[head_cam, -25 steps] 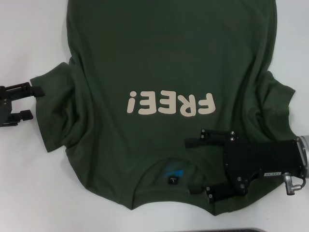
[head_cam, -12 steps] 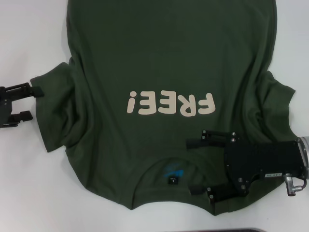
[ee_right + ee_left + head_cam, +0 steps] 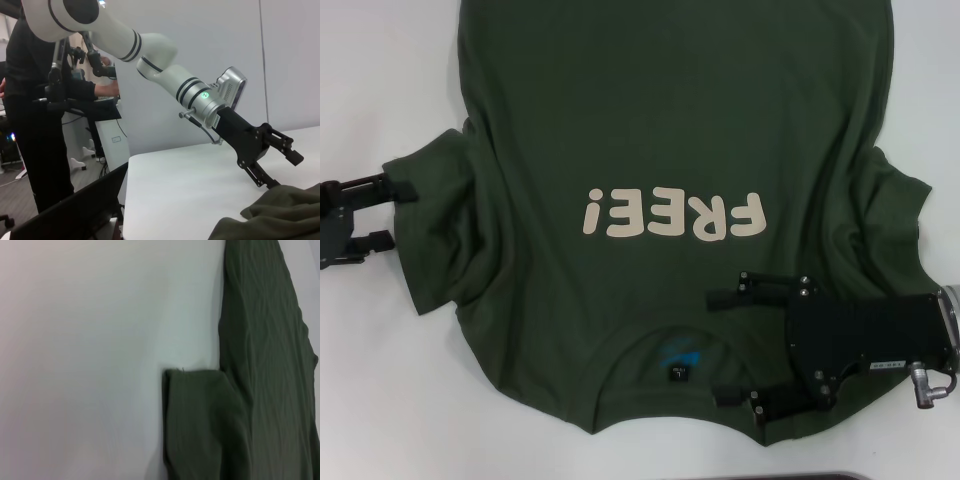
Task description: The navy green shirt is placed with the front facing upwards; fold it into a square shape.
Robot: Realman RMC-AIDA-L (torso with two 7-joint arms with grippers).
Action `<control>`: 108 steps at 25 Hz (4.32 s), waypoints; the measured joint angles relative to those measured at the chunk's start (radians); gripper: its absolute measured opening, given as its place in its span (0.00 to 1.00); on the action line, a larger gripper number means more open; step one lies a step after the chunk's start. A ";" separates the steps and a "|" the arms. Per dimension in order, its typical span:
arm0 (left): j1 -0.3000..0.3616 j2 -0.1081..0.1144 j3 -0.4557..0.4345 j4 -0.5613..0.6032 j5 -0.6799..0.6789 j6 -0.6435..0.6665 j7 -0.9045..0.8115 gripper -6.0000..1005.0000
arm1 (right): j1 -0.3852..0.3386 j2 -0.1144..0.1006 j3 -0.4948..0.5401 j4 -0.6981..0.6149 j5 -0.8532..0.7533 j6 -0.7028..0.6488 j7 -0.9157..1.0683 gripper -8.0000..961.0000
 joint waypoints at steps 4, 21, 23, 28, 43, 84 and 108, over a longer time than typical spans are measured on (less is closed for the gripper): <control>-0.004 0.003 0.002 -0.023 0.000 -0.011 0.003 0.88 | -0.001 -0.001 0.000 0.000 0.000 -0.001 0.000 0.98; -0.019 0.004 0.009 -0.061 0.002 -0.029 0.018 0.88 | 0.000 -0.001 0.001 -0.002 0.000 -0.002 0.000 0.98; -0.022 0.004 0.014 -0.063 0.003 -0.029 0.018 0.88 | 0.000 -0.002 0.001 -0.002 0.000 -0.002 0.000 0.98; -0.030 -0.001 0.032 -0.065 0.003 -0.029 0.018 0.88 | 0.000 -0.002 0.002 -0.002 0.000 -0.001 0.000 0.98; -0.051 -0.004 0.126 -0.032 0.002 -0.032 0.032 0.66 | 0.000 -0.002 0.002 -0.007 0.004 -0.002 0.011 0.98; -0.045 0.016 -0.005 0.046 0.002 0.074 0.095 0.02 | 0.014 -0.001 0.003 -0.008 0.006 -0.001 0.014 0.98; -0.032 0.031 -0.145 0.088 0.000 0.086 0.084 0.02 | 0.011 0.000 0.009 -0.004 0.006 0.007 0.013 0.98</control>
